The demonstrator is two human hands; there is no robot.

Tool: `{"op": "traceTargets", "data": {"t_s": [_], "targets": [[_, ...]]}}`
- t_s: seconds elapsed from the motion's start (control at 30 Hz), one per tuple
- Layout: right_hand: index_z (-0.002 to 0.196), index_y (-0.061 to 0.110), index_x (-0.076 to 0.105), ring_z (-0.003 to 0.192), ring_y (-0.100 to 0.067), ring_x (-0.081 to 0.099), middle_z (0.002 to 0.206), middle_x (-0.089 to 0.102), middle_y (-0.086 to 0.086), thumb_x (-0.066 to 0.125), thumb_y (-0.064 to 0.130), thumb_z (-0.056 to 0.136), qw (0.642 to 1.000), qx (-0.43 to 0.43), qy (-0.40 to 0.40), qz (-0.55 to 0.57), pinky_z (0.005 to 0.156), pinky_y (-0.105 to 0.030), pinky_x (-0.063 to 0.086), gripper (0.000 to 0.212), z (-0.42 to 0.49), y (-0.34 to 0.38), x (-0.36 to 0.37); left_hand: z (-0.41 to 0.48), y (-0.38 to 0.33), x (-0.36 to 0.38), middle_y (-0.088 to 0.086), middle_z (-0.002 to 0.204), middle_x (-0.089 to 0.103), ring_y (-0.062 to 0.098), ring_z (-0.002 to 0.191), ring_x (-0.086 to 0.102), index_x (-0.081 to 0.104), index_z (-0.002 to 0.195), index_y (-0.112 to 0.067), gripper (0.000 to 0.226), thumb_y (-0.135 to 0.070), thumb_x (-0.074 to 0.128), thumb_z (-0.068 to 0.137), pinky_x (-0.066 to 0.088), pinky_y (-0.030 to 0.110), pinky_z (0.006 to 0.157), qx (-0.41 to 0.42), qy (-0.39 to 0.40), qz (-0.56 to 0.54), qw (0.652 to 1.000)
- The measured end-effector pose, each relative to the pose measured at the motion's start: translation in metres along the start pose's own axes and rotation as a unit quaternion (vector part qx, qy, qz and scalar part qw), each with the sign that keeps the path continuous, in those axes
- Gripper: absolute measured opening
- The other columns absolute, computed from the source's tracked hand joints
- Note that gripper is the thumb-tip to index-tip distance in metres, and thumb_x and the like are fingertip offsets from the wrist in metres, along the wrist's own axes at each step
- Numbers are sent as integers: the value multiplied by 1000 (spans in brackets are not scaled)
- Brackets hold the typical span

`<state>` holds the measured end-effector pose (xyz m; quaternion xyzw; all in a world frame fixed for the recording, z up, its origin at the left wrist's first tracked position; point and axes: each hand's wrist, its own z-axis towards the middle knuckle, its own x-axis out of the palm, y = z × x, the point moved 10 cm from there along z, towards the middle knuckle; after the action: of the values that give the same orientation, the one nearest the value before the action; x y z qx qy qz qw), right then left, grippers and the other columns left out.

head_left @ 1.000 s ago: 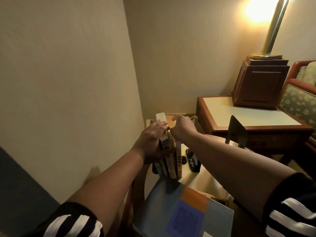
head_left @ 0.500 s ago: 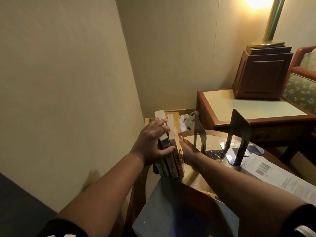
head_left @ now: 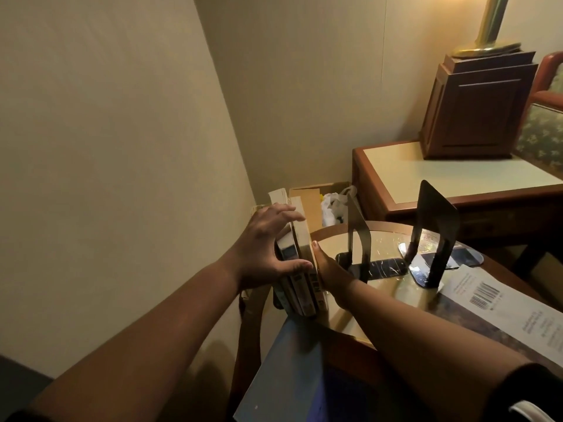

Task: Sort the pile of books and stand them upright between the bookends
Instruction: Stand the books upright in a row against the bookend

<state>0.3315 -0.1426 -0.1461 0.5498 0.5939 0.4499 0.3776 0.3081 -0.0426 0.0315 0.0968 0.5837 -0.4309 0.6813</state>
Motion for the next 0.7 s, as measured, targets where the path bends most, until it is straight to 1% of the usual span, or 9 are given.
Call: {"op": "traceTargets", "data": {"t_s": [0.07,0.1,0.17,0.23,0.3,0.4,0.47,0.57,0.7], "targets": [[141,23,35,110,-16,54,122,57,-2,27,70,96,1000,9,8,0,81,-29,46,65,-5,3,6,7,-1,3,-10,156,31,17,147,18,43,138,-41,75,-67,69,73,24,53,117,7,35,46,998],[140,26,32,110,-18,53,122,55,-3,22,61,101,1000,9,-3,1,85,-33,48,54,-4,1,3,10,-2,6,-9,157,29,17,149,13,43,138,-42,75,-69,67,73,17,52,120,14,47,79,996],[145,17,35,118,-23,51,132,53,-11,20,62,100,1000,11,-9,-7,95,-39,47,65,-1,-4,-1,13,-2,12,-9,158,30,17,151,9,48,138,-40,72,-69,66,75,13,51,120,11,53,99,994],[153,16,28,135,-30,42,149,43,-13,20,70,95,1000,2,5,-23,106,-44,41,80,-2,-1,2,14,-2,13,-9,155,34,16,150,11,50,135,-39,68,-70,62,75,18,50,118,-1,42,87,995],[152,13,29,135,-31,43,147,45,-13,23,72,91,999,1,11,-36,110,-52,38,84,-1,-4,-1,13,-2,12,-9,153,36,15,150,12,51,134,-39,64,-67,60,77,21,48,116,-6,29,91,995],[142,12,38,120,-27,56,130,57,-12,22,62,100,999,-25,5,-35,97,-45,51,68,-1,1,-2,12,-3,10,-9,151,39,16,149,15,52,132,-38,62,-66,55,77,23,46,115,-8,17,97,995],[142,14,41,122,-27,56,130,58,-12,19,67,97,997,-31,2,-73,97,-42,51,72,-5,5,-2,12,-3,10,-10,150,40,16,149,16,53,130,-38,62,-67,52,75,24,46,115,-10,18,96,995],[142,12,45,118,-28,58,125,62,-13,18,61,101,996,-19,-4,-90,96,-41,49,69,-10,9,-6,13,-3,11,-11,150,40,15,149,16,54,129,-38,63,-68,50,74,26,47,114,-16,26,96,995],[143,8,43,117,-28,55,130,58,-16,24,58,102,989,34,-25,-143,93,-38,47,67,-36,6,-11,12,-4,10,-10,149,41,15,149,16,55,129,-37,63,-67,51,73,27,47,114,-21,29,92,995]]}}
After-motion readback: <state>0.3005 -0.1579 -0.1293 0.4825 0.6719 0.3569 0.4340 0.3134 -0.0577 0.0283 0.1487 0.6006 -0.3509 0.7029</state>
